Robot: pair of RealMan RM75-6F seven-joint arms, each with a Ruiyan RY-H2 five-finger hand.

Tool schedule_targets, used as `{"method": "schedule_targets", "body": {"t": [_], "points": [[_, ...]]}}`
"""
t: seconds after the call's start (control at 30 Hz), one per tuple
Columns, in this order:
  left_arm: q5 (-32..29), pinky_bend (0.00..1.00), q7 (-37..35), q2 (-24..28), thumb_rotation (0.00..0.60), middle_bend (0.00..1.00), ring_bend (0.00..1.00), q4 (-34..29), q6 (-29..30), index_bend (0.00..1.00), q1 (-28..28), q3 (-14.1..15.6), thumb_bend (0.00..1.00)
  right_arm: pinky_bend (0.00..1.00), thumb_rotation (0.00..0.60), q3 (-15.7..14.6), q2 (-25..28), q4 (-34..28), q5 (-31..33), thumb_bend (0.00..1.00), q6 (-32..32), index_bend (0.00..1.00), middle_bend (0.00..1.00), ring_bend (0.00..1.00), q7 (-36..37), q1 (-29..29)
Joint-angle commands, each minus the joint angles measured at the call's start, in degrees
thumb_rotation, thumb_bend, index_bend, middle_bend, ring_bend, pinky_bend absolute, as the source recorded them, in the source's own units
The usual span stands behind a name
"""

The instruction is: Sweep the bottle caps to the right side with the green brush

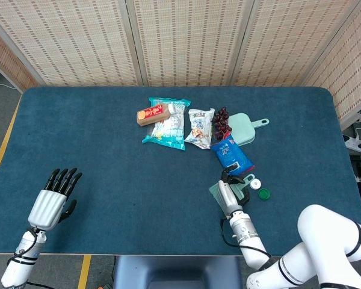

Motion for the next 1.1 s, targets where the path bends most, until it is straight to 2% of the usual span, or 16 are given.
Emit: {"method": "schedule_targets", "body": {"t": [0.03,0.3,0.77,1.1], "points": [[0.0,0.01,0.0,0.0,0.6,0.0,0.0,0.0,0.0,0.0,0.0,0.0,0.45,0.32,0.6,-1.13,1.43,-0.85,-0.5,0.5,0.94,0.96,0.9,0.62,0.67,-0.85],[0.0,0.02,0.0,0.0,0.6,0.0,0.0,0.0,0.0,0.0,0.0,0.0,0.45,0.32,0.6,-3.7,4.82,-1.66,-1.25,0.5,1.85,0.96,0.9,0.62,3.16,-3.33],[0.0,0.01,0.0,0.0,0.6,0.0,0.0,0.0,0.0,0.0,0.0,0.0,0.45,0.32,0.6,-5.18,7.87,3.11,-0.63,0.5,-1.34,0.96,0.9,0.62,6.65,-6.92],[0.0,0.01,0.0,0.0,0.6,0.0,0.0,0.0,0.0,0.0,0.0,0.0,0.45,0.32,0.6,-6.57,8.33,7.37,-1.13,0.5,-0.26,0.96,0.9,0.62,4.86,-9.25]]}}
